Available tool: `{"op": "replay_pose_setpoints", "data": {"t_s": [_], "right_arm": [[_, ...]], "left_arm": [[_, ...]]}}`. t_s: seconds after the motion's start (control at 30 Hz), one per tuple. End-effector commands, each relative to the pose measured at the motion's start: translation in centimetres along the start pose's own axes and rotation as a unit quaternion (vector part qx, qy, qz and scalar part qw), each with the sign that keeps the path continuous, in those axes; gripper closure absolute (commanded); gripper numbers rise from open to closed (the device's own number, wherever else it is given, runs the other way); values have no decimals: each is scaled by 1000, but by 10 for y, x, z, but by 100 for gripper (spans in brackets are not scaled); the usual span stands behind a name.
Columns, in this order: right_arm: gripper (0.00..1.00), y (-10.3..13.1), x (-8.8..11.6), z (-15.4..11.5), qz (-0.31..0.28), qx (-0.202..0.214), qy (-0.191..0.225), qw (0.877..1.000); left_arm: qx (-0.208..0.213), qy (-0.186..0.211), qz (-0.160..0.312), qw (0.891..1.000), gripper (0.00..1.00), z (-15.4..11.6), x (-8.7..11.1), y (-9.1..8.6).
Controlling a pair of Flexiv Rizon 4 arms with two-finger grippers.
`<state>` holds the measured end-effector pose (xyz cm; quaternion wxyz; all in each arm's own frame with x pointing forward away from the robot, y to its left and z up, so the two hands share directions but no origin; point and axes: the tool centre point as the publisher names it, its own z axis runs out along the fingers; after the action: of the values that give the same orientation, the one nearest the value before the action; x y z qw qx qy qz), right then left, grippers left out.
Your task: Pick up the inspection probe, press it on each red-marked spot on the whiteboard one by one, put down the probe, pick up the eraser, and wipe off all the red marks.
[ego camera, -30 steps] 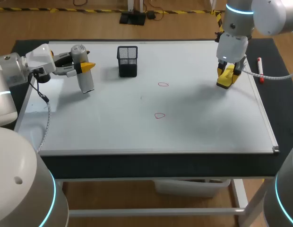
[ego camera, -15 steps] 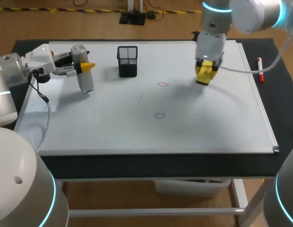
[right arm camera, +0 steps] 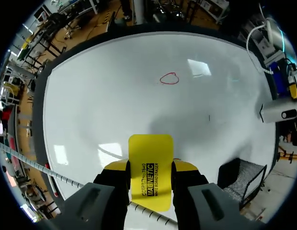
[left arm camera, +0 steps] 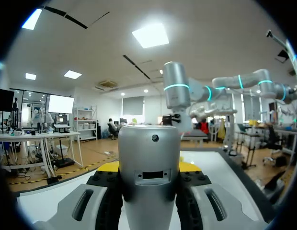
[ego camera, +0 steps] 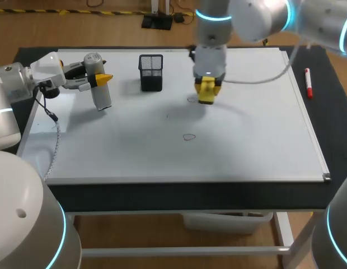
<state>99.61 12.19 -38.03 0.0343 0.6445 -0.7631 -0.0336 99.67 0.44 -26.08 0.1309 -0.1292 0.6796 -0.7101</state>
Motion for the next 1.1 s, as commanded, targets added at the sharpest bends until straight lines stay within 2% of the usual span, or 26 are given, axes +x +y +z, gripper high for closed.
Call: {"op": "replay_pose_setpoints", "data": {"t_s": [0.03, 0.3, 0.47, 1.1], "right_arm": [[100, -1, -25, 11, -20, -6, 32, 999], [100, 0, -58, 21, -73, -16, 38, 997], [100, -1, -69, 27, -91, -17, 38, 995], [100, -7, -62, 39, -92, -21, 27, 995]], "left_arm": [[-1, 0, -1, 1000, 100, 0, 0, -2], [-1, 0, -1, 1000, 100, 0, 0, -2], [-1, 0, -1, 1000, 100, 0, 0, -2], [-1, 0, -1, 1000, 100, 0, 0, -2]]}}
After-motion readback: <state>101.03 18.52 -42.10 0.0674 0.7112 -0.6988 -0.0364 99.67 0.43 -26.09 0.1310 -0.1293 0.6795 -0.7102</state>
